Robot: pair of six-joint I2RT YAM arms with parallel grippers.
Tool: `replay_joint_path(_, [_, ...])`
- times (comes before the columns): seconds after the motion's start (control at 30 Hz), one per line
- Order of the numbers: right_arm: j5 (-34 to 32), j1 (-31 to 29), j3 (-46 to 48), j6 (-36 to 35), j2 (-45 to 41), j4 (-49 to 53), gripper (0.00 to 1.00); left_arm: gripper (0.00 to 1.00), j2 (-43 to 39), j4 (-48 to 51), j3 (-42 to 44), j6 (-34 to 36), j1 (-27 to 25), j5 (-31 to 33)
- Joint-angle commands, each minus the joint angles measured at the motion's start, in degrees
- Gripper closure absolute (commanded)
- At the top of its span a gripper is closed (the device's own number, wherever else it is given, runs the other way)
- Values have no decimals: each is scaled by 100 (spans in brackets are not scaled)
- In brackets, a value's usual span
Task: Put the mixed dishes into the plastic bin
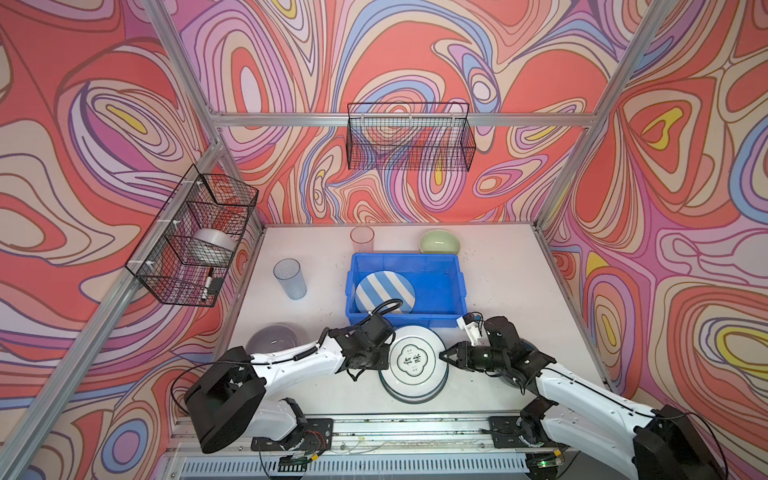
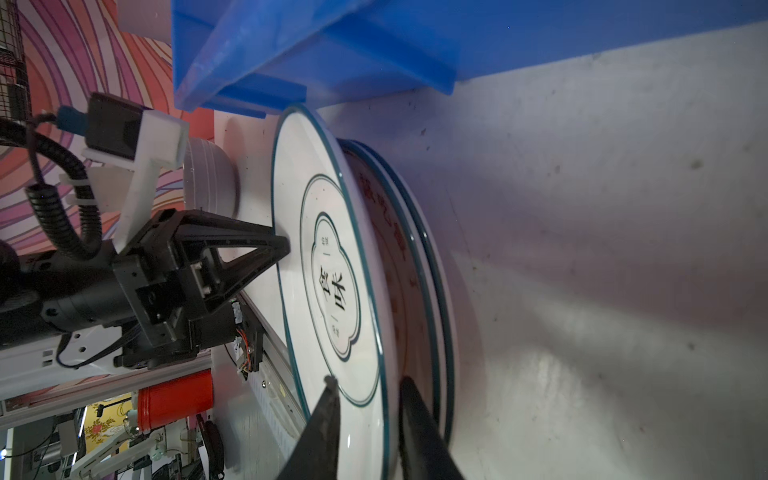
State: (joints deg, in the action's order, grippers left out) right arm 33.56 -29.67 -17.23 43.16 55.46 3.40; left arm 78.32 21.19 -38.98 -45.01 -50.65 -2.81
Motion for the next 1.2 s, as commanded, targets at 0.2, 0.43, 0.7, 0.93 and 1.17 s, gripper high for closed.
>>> replay_joint_path(0.2, [252,-110,-358,-151,393,-587,78,81,203,-277,22,176,-179,-441])
replay_joint_path(0.43, [59,-109,-498,-199,779,-513,89,80,133,-170,9,129,-175,-346])
replay_joint_path(0.7, [-44,-109,-722,-265,534,-81,96,75,-162,127,-57,42,-179,-96])
replay_joint_path(0.93, [-187,-110,-995,-468,331,610,100,68,-477,392,-125,92,-173,65])
replay_joint_path(1.17, [-283,-109,-1273,-706,175,1191,100,58,-983,1085,-356,275,-137,403])
